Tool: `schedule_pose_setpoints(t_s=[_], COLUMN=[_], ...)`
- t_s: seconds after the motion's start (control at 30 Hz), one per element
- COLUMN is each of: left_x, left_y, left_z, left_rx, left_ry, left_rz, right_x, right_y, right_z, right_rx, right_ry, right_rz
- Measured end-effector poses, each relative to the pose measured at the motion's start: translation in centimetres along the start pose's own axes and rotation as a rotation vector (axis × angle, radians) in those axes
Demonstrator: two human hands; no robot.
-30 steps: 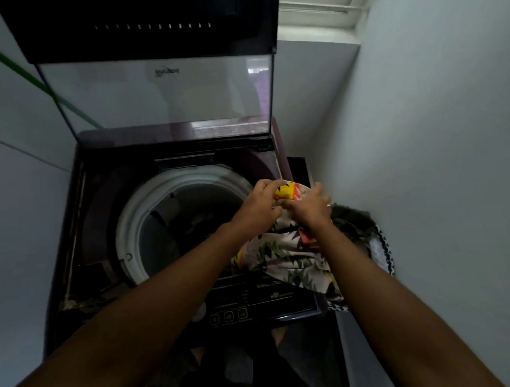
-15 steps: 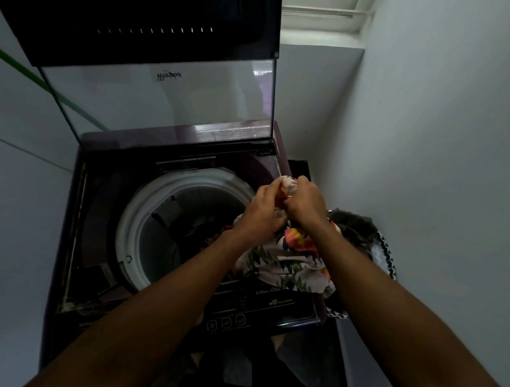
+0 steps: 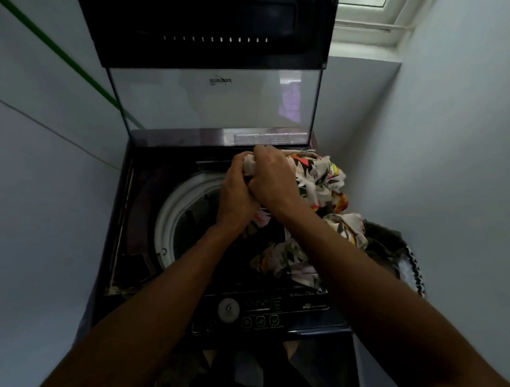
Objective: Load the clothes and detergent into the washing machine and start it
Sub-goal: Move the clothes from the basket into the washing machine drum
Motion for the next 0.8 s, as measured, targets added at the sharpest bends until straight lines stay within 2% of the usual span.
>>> schedule_pose_setpoints(t_s=[0.23,0.37,0.43,0.5,0.57,0.63,0.7,0.8], left_x=[3.1,5.8,7.8,9.8,11.1,11.6,11.5,10.9], left_y=[-6.6,-8.3,-8.7,-8.9,-9.0,-8.7,-8.1,-6.3], left_z=[1.0,1.9,2.3,2.8,3.2,3.7,3.7,3.5], left_rx=[-0.118,-0.126,-0.039,0.121,0.263,0.375,0.450,0.446], left_ry=[-0.078,-0.185,-0.255,-0.365,-0.517,-0.581,-0.542,-0.495], left_rz=[-0.169,-0.280,-0.429,-0.580,-0.534,-0.418,-0.415,-0.381], right_x=[4.3,5.1,4.6,3.5,2.0,0.6,-0.6,-2.4], right_y=[5.9,9.2,11.1,13.6,15.8,16.7,16.4,14.8], right_z=[0.1,0.8,1.2,2.1,3.1,3.8,4.1,3.9], right_rx=[0.154,0.241,0.328,0.511,0.646,0.656,0.619,0.554], right_ry=[-0.073,-0.060,-0.017,0.057,0.104,0.132,0.166,0.166], right_rz=[-0.294,-0.336,-0.351,-0.335,-0.264,-0.210,-0.210,-0.176])
Point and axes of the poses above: each hand's wrist, its own z-axis away from the middle knuckle, its own y-axis out of the palm, x = y × z, the point moved 4 cm from there along -z, towards the middle knuckle, and after that the axes turned 4 degrees about z, right-handed, at the moved point
